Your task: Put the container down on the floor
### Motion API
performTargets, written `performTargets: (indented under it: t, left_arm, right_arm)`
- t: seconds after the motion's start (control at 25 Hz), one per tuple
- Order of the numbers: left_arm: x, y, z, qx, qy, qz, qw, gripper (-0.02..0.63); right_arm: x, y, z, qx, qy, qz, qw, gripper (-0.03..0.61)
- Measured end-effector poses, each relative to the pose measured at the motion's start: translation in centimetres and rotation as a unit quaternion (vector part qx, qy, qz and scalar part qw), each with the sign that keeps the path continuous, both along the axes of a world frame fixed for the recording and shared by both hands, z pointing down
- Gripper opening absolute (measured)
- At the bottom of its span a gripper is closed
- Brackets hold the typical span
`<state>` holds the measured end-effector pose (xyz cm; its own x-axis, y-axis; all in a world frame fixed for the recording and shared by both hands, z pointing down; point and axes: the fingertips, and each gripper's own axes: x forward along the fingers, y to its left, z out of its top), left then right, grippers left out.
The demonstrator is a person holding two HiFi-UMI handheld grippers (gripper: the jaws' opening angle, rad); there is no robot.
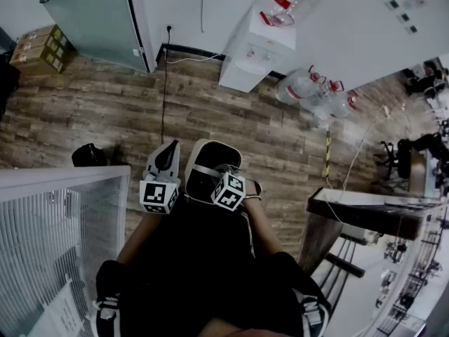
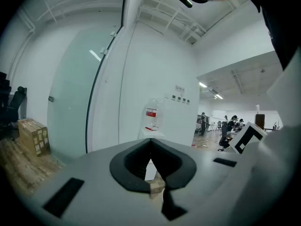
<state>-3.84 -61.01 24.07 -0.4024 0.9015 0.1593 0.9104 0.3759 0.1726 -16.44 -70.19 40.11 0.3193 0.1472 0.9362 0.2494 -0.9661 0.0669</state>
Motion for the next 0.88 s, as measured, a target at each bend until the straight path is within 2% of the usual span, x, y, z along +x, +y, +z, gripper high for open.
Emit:
performTargets:
  t: [0.56, 0.88]
  left_arm:
    - [0.5, 0.5, -0.1, 0.002, -0.003, 0.003, 1.0000, 0.031]
    - [3.0, 0.9, -0.1, 0.001, -0.008, 0.002, 1.0000, 0.031]
  right_arm:
    - [0.1, 0.7, 0.5, 0.003, 0.001, 0.007, 1.000, 0.040]
    - [0.9, 1.7, 0.5, 0.003, -0.002, 0.017, 1.000, 0.040]
